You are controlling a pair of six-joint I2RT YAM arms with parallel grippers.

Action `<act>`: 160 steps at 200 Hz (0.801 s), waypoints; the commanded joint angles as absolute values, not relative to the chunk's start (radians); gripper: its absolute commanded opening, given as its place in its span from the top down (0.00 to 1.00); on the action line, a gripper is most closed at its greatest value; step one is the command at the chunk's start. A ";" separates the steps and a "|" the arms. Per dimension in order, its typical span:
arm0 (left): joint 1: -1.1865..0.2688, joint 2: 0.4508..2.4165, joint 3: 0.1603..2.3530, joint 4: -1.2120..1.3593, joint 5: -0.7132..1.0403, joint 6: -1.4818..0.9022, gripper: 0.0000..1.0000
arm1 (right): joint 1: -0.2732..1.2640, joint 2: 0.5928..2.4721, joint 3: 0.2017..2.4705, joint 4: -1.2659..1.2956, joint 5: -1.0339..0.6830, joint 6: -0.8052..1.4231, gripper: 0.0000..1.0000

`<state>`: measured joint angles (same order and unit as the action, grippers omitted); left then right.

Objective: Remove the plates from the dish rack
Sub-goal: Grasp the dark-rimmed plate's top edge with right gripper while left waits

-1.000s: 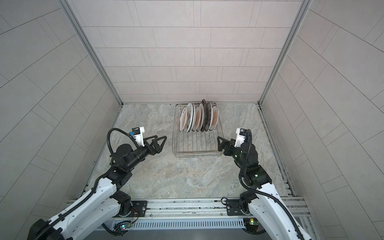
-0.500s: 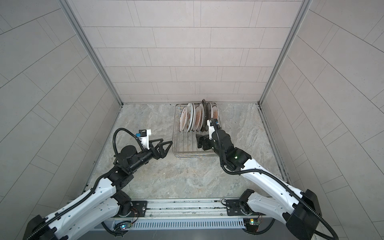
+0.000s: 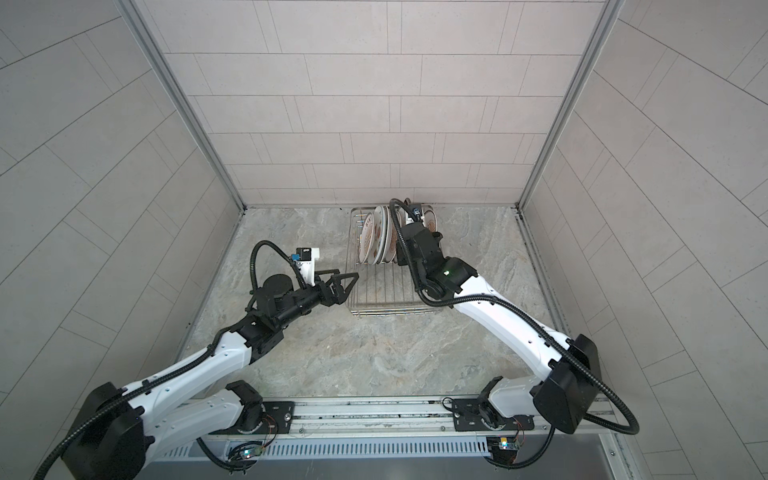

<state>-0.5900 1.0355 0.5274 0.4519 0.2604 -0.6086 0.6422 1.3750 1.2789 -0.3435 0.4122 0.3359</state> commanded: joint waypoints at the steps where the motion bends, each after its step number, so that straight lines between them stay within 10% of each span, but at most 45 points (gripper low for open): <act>1: -0.595 1.051 0.577 0.457 0.234 -0.586 0.00 | 0.599 1.445 1.385 -0.440 0.448 0.315 0.56; 160: -0.596 1.173 0.602 0.511 0.228 -0.598 0.00 | 0.484 1.879 1.863 -0.715 0.398 0.311 0.76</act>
